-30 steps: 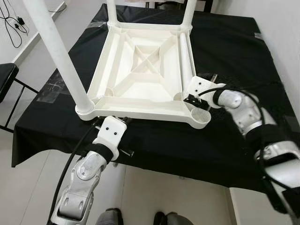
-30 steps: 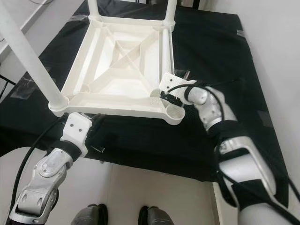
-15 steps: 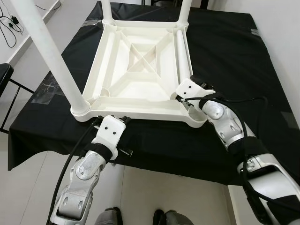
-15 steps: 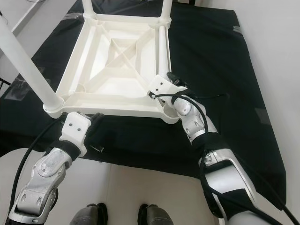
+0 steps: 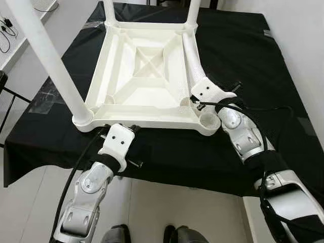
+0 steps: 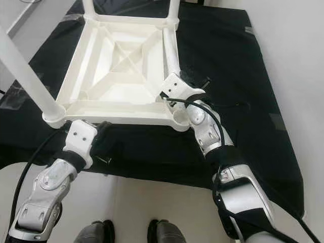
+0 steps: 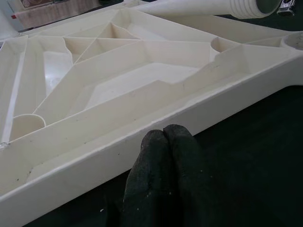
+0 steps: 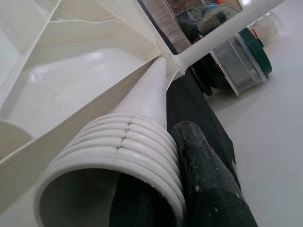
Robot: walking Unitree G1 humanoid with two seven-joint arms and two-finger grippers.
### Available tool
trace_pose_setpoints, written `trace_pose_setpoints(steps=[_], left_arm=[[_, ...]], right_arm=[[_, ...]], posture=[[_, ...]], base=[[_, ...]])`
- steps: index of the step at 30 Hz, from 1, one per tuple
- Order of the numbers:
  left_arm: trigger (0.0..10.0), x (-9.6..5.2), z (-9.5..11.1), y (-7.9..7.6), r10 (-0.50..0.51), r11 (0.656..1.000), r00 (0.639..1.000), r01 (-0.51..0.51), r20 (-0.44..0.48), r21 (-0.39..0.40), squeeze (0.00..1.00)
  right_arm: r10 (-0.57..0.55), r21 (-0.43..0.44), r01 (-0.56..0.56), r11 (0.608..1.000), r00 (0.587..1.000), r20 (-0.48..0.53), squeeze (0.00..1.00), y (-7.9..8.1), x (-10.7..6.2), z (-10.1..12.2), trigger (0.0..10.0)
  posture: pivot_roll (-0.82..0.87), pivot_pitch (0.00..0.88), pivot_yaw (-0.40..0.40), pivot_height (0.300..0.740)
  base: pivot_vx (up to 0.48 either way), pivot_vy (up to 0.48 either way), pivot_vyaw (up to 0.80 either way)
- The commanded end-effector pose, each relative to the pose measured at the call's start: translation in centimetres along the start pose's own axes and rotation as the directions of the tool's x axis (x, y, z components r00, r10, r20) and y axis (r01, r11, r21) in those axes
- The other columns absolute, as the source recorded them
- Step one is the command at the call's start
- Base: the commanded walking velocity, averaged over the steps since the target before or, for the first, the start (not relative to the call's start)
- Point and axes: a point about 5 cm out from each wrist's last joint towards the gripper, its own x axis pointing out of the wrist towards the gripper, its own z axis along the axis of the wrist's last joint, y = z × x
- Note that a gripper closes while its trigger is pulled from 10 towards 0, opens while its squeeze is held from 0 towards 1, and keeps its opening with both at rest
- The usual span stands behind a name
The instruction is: Building children table
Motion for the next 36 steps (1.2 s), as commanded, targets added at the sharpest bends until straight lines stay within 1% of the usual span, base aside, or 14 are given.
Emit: trace_pose_setpoints(steps=[1, 11, 18, 20, 21, 22, 23, 24, 28, 30, 32, 33, 34, 36], left_arm=[[10.0, -0.1, 0.4, 0.0, -0.010, 1.000, 1.000, 0.010, 0.010, -0.004, 0.00], [10.0, 0.6, 2.9, 0.4, -0.063, 0.994, 0.993, 0.071, 0.097, -0.083, 0.00], [10.0, 1.6, 4.3, -0.1, -0.130, 0.989, 0.982, 0.138, 0.138, -0.053, 0.00], [10.0, 1.9, 5.0, -0.1, -0.134, 0.981, 0.977, 0.154, 0.164, -0.116, 0.00], [10.0, 2.2, 5.5, 0.0, -0.133, 0.974, 0.974, 0.163, 0.183, -0.157, 0.00], [10.0, 2.2, 5.5, 0.0, -0.133, 0.974, 0.974, 0.163, 0.183, -0.157, 0.00], [10.0, 2.5, 6.2, 0.2, -0.136, 0.957, 0.968, 0.183, 0.210, -0.224, 0.00], [10.0, 2.5, 6.2, 0.2, -0.136, 0.957, 0.968, 0.183, 0.210, -0.224, 0.00], [10.0, 3.3, 8.5, 0.3, -0.206, 0.804, 0.924, 0.348, 0.323, -0.482, 0.00], [10.0, 3.7, 9.1, 0.6, -0.200, 0.742, 0.909, 0.383, 0.365, -0.550, 0.00], [10.0, 3.7, 9.1, 0.6, -0.200, 0.742, 0.909, 0.383, 0.365, -0.550, 0.00], [10.0, 4.9, 10.9, 1.6, -0.140, 0.549, 0.862, 0.477, 0.487, -0.686, 1.00], [10.0, 4.9, 10.9, 1.6, -0.140, 0.549, 0.862, 0.477, 0.487, -0.686, 1.00], [10.0, 5.6, 12.1, 2.5, -0.095, 0.421, 0.827, 0.538, 0.554, -0.730, 1.00]], right_arm=[[-0.028, 0.053, 0.027, 0.998, 0.999, 0.031, 0.00, -0.5, -0.2, 0.1, 0.0], [-0.198, 0.458, 0.146, 0.877, 0.978, 0.066, 0.00, -7.7, -0.5, -0.7, 0.0], [-0.180, 0.707, -0.072, 0.703, 0.944, 0.276, 0.00, -10.6, -1.8, 0.5, 0.0], [-0.201, 0.779, -0.167, 0.604, 0.914, 0.353, 0.00, -11.1, -2.3, 0.9, 0.2], [-0.209, 0.799, -0.207, 0.565, 0.901, 0.381, 0.00, -11.2, -2.6, 0.9, 3.8], [-0.209, 0.799, -0.207, 0.565, 0.901, 0.381, 0.00, -11.2, -2.6, 0.9, 3.8], [-0.211, 0.810, -0.277, 0.517, 0.876, 0.434, 0.00, -11.1, -3.1, 1.1, 10.0], [-0.211, 0.810, -0.277, 0.517, 0.876, 0.434, 0.00, -11.1, -3.1, 1.1, 10.0], [-0.222, 0.811, -0.438, 0.388, 0.810, 0.543, 0.00, -10.3, -4.7, 1.4, 10.0], [-0.210, 0.807, -0.431, 0.404, 0.815, 0.541, 0.00, -10.1, -4.9, 1.0, 10.0], [-0.210, 0.807, -0.431, 0.404, 0.815, 0.541, 0.00, -10.1, -4.9, 1.0, 10.0], [-0.189, 0.792, -0.399, 0.462, 0.829, 0.527, 0.00, -10.3, -5.8, -0.3, 10.0], [-0.189, 0.792, -0.399, 0.462, 0.829, 0.527, 0.00, -10.3, -5.8, -0.3, 10.0], [-0.191, 0.778, -0.389, 0.493, 0.825, 0.533, 0.00, -11.1, -6.6, -0.9, 10.0]], posture=[[0.07, 0.218, -0.105, 0.740], [0.06, 0.214, -0.101, 0.740], [0.05, 0.207, -0.091, 0.740], [0.05, 0.205, -0.093, 0.740], [0.05, 0.205, -0.093, 0.740], [0.05, 0.205, -0.093, 0.740], [0.05, 0.204, -0.095, 0.740], [0.05, 0.204, -0.095, 0.740], [0.04, 0.203, -0.091, 0.740], [0.04, 0.203, -0.088, 0.740], [0.04, 0.203, -0.088, 0.740], [0.03, 0.203, -0.084, 0.740], [0.03, 0.203, -0.084, 0.740], [0.02, 0.202, -0.077, 0.740]], base=[[0.000, 0.000, 0.00], [0.000, 0.000, 0.00], [0.000, 0.000, 0.00], [0.000, 0.000, 0.00], [0.000, 0.000, 0.00], [0.000, 0.000, 0.00], [0.000, 0.000, 0.00], [0.000, 0.000, 0.00], [0.000, 0.000, 0.00], [0.000, 0.000, 0.00], [0.000, 0.000, 0.00], [0.000, 0.000, 0.00], [0.000, 0.000, 0.00], [0.000, 0.000, 0.00]])
